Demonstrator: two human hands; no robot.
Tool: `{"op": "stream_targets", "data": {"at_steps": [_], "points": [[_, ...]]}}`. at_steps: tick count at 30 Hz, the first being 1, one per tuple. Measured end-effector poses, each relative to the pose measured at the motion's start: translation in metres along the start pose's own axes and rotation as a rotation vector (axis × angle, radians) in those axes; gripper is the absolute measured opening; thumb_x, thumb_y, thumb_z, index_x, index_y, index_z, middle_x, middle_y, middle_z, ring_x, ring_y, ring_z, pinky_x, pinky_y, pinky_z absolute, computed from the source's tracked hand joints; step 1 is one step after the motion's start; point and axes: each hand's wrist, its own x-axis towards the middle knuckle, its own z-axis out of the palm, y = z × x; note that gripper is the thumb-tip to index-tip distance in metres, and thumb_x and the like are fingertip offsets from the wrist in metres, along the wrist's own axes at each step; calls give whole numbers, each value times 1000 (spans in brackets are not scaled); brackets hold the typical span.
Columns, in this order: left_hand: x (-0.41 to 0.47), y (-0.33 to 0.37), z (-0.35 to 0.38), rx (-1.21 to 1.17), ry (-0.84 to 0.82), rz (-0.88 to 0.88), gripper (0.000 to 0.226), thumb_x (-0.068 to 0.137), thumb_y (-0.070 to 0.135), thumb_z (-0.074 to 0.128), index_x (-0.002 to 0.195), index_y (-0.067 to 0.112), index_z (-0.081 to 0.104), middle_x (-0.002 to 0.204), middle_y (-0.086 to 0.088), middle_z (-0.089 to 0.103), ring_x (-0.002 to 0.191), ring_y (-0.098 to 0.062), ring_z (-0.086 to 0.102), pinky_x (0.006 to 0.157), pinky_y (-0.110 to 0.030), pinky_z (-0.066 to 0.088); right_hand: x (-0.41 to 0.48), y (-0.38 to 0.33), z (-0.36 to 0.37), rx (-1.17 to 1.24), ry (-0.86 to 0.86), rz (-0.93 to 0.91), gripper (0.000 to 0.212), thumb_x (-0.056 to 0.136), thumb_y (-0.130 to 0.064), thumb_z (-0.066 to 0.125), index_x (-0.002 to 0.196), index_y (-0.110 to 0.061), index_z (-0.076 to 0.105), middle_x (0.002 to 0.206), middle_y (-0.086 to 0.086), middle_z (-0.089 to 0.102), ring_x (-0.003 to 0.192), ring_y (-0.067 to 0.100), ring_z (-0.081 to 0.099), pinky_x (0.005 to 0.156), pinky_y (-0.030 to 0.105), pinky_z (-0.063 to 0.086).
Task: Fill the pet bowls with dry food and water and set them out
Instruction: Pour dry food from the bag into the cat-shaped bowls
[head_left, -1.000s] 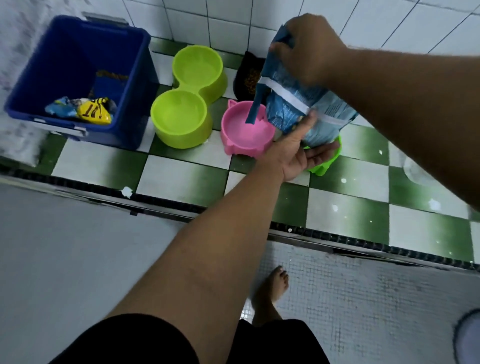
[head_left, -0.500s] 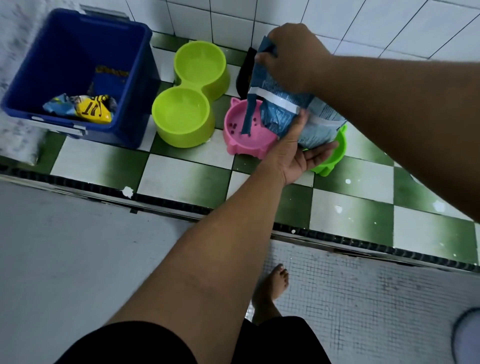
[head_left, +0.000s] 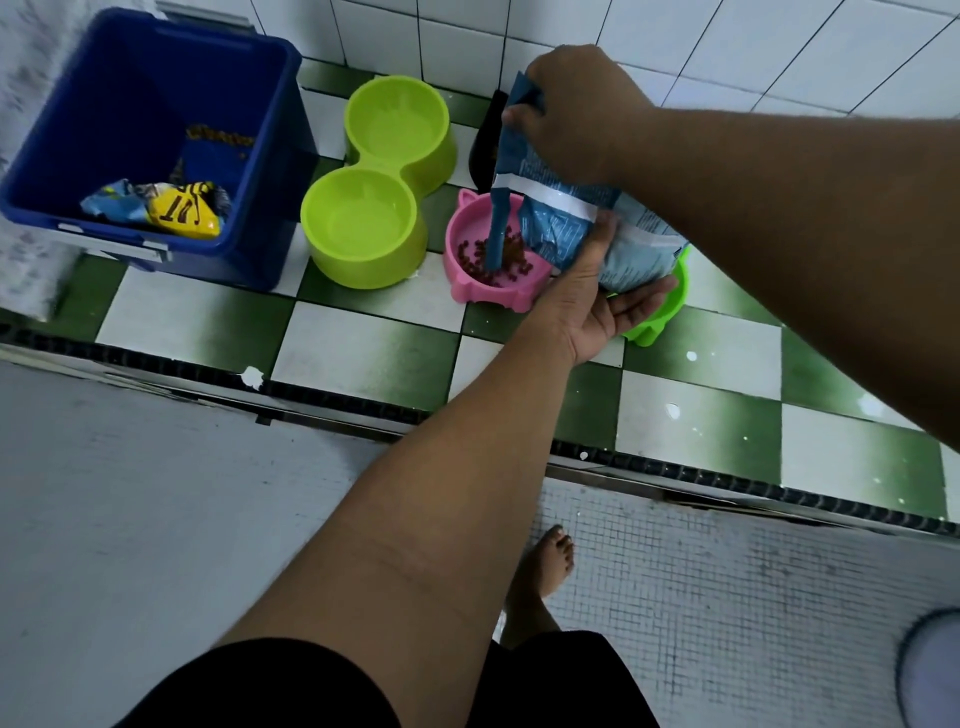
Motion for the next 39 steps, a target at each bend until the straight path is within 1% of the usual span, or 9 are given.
{"op": "stream_targets", "data": {"at_steps": [7, 16, 18, 22, 24, 30, 33, 35, 39], "points": [[4, 0, -3, 67, 12, -25, 64, 93, 61, 59, 122, 4, 60, 89, -17, 76, 74, -21, 76, 65, -31, 64, -4, 5, -3, 15, 19, 4, 35, 102, -37, 50, 115, -7, 62, 118, 14, 62, 93, 20, 51, 77, 28, 36], [3, 2, -5, 152, 39, -8, 56, 95, 62, 57, 115, 9, 60, 96, -18, 74, 81, -24, 74, 75, -34, 62, -15, 20, -14, 112, 36, -14, 30, 104, -31, 48, 116, -9, 65, 104, 1, 60, 89, 11, 50, 65, 15, 35], [2, 3, -3, 177, 54, 6, 60, 90, 64, 60, 116, 11, 60, 97, -18, 75, 84, -25, 74, 75, -35, 62, -18, 24, -19, 126, 43, -14, 31, 104, -32, 48, 116, -10, 65, 110, 4, 64, 91, 11, 51, 73, 22, 37], [-1, 4, 5, 211, 88, 41, 85, 56, 67, 74, 120, 13, 59, 98, -17, 77, 85, -26, 76, 69, -34, 64, -23, 31, -25, 141, 64, 7, 33, 104, -36, 46, 115, -10, 63, 111, 8, 64, 90, 15, 51, 74, 27, 35], [-2, 4, 7, 232, 107, 54, 85, 54, 67, 75, 120, 15, 59, 98, -15, 78, 88, -27, 76, 68, -33, 63, -26, 35, -29, 160, 84, 5, 34, 104, -36, 46, 116, -10, 63, 111, 7, 63, 91, 14, 51, 75, 26, 36], [-6, 4, 21, 269, 91, 79, 68, 84, 58, 71, 135, 17, 53, 98, -11, 78, 88, -27, 77, 69, -31, 62, -43, 51, -49, 157, 181, -55, 33, 104, -35, 46, 116, -11, 63, 104, -1, 59, 91, 10, 50, 65, 14, 32], [-4, -1, 38, 279, 46, 83, 74, 80, 57, 73, 137, 14, 52, 106, -14, 76, 89, -27, 76, 74, -34, 63, -52, 62, -64, 151, 210, -88, 34, 103, -37, 46, 115, -11, 64, 106, 1, 63, 91, 9, 50, 74, 20, 32], [1, -7, 46, 277, 14, 77, 61, 90, 52, 69, 134, 13, 52, 108, -16, 74, 89, -29, 75, 79, -36, 62, -58, 71, -72, 143, 219, -95, 35, 102, -38, 46, 114, -12, 65, 103, 1, 63, 92, 12, 53, 75, 21, 31], [13, -29, 64, 244, -19, 45, 57, 95, 50, 65, 135, 12, 53, 108, -18, 72, 82, -28, 75, 72, -35, 63, -72, 94, -79, 124, 205, -81, 37, 100, -42, 46, 112, -13, 65, 110, 7, 67, 100, 20, 59, 80, 23, 36]]}}
